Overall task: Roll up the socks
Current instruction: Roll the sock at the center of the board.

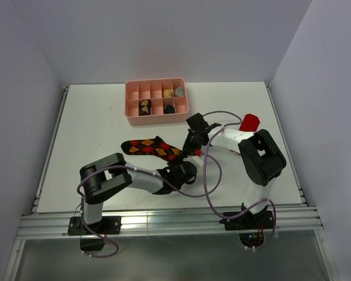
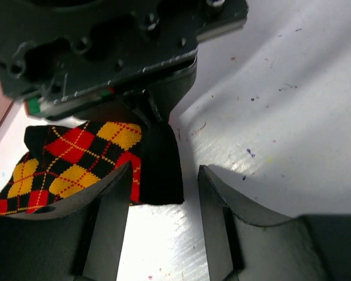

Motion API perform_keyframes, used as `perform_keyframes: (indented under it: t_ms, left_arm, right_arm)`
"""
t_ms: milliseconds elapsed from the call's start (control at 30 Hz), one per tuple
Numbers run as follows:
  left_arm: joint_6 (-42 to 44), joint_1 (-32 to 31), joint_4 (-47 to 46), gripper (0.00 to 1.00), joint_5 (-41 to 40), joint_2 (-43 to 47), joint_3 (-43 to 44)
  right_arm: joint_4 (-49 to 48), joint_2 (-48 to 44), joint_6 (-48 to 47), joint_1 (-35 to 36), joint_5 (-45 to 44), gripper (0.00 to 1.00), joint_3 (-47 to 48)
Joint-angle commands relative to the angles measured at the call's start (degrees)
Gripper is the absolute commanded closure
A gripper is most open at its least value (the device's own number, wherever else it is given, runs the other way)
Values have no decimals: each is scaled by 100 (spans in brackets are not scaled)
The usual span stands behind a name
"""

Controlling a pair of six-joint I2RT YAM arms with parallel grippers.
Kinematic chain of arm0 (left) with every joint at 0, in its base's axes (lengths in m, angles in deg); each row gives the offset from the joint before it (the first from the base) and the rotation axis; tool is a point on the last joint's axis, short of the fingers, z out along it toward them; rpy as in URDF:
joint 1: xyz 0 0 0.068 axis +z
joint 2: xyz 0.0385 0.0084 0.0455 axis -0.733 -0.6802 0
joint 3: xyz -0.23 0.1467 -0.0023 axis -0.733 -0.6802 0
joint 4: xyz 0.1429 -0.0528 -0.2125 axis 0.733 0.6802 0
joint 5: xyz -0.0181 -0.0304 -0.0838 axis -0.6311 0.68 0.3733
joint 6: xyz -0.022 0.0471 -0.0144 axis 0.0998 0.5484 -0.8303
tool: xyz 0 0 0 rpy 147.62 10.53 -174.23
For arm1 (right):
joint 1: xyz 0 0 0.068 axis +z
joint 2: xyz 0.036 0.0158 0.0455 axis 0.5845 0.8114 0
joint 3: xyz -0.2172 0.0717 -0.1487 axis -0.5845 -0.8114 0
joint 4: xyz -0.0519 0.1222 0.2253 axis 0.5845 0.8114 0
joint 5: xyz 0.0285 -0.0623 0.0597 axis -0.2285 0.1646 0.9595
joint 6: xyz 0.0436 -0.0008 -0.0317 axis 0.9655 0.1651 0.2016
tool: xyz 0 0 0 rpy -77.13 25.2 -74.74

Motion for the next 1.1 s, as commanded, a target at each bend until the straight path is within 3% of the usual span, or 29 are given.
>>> perform_keyframes:
  t_ms: [0,133,367,433,600,800,900,1067]
  left_arm:
    - [-124,-20,534,47,-98,-186,249]
    - [-344,-20,833,53,-45,-230,294]
    - [-634,-11,1053,93,34,-256,276]
    - [-678,-11,1071,99,69,-265,276]
    - [-880,102,1027,99,587,-37,189]
    - [-1634,612,834,99,1920,507,-84]
    - [-2021,989,729,99,2650,736,-233]
    - [-2838,1824,412,99,3873,957,-541]
  right_arm:
    - [201,-173,-90,31,-73,100,194]
    - [253,-182,-99,31,-109,100,238]
    - [219,-252,-91,-4,-82,100,247]
    - [175,-278,-82,-13,-30,100,203]
    - [8,-471,-29,-66,58,95,54]
    - [-414,-946,32,-267,120,66,-289]
    - [-625,-1209,76,-373,120,58,-465]
    - [-1082,-1552,208,-453,129,54,-886]
